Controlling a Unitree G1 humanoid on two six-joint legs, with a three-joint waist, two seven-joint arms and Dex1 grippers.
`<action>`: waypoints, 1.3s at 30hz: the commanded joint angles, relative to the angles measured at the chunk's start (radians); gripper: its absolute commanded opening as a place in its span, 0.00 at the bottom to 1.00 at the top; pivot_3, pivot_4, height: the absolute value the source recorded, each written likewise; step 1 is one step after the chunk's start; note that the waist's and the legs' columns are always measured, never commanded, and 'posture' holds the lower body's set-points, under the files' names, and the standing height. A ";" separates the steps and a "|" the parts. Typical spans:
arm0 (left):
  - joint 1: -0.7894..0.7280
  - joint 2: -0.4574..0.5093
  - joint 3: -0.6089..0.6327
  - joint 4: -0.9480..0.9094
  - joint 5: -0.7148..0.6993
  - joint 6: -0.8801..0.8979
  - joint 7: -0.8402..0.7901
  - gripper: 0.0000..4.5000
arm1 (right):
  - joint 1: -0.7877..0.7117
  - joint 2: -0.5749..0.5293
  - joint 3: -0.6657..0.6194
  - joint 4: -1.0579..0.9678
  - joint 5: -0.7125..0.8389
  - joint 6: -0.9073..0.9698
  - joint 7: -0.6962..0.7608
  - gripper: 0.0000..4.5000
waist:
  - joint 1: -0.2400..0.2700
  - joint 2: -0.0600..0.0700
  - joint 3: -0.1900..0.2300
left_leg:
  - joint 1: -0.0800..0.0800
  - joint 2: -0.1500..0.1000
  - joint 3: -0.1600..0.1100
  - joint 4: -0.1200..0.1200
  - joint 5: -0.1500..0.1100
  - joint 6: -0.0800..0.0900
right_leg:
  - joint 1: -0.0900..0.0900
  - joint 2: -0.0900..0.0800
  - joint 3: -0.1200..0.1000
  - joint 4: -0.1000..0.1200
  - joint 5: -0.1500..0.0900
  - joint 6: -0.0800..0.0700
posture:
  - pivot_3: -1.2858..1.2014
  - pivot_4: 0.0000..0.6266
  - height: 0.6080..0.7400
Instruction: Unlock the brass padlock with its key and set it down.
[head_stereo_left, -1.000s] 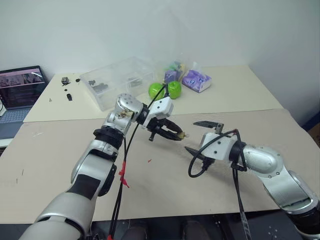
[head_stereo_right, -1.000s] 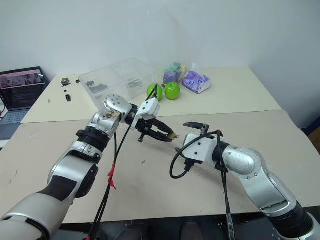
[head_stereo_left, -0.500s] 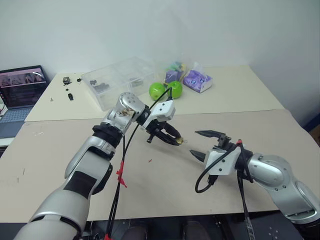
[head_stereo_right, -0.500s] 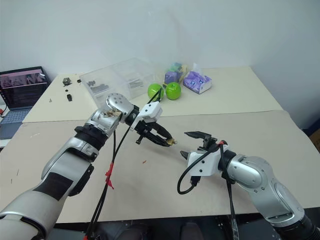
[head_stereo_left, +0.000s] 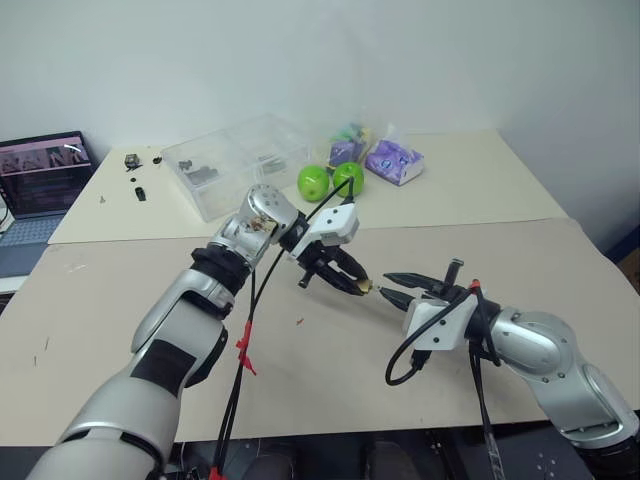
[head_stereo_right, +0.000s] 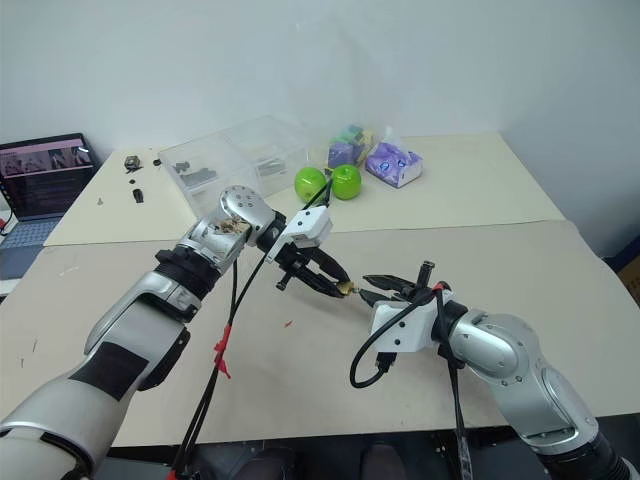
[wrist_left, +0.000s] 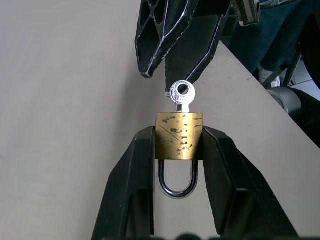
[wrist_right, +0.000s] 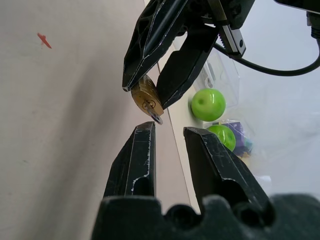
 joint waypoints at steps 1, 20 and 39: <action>-0.040 -0.002 0.001 -0.026 -0.028 -0.003 -0.003 0.26 | -0.006 0.013 -0.026 -0.029 -0.004 -0.012 0.001 0.29 | 0.000 0.000 0.000 | 0.000 0.000 0.000 0.000 0.000 0.000 | 0.000 0.000 0.000 0.000 0.000 0.000 | 0.52 0.24 1.00; -0.050 0.017 -0.016 -0.008 -0.041 -0.028 -0.003 0.26 | 0.020 0.014 -0.064 -0.044 0.007 -0.019 0.033 0.29 | -0.001 0.000 0.000 | 0.000 0.000 0.002 0.000 0.000 0.000 | 0.000 0.000 0.000 0.000 0.000 0.000 | 0.52 0.24 1.00; -0.034 0.006 -0.021 0.039 -0.031 -0.076 -0.003 0.26 | 0.011 0.044 -0.076 -0.104 0.018 0.026 0.068 0.29 | 0.000 0.000 0.000 | 0.000 0.000 0.006 0.001 0.000 0.000 | 0.000 0.000 0.000 0.000 0.000 0.000 | 0.52 0.24 1.00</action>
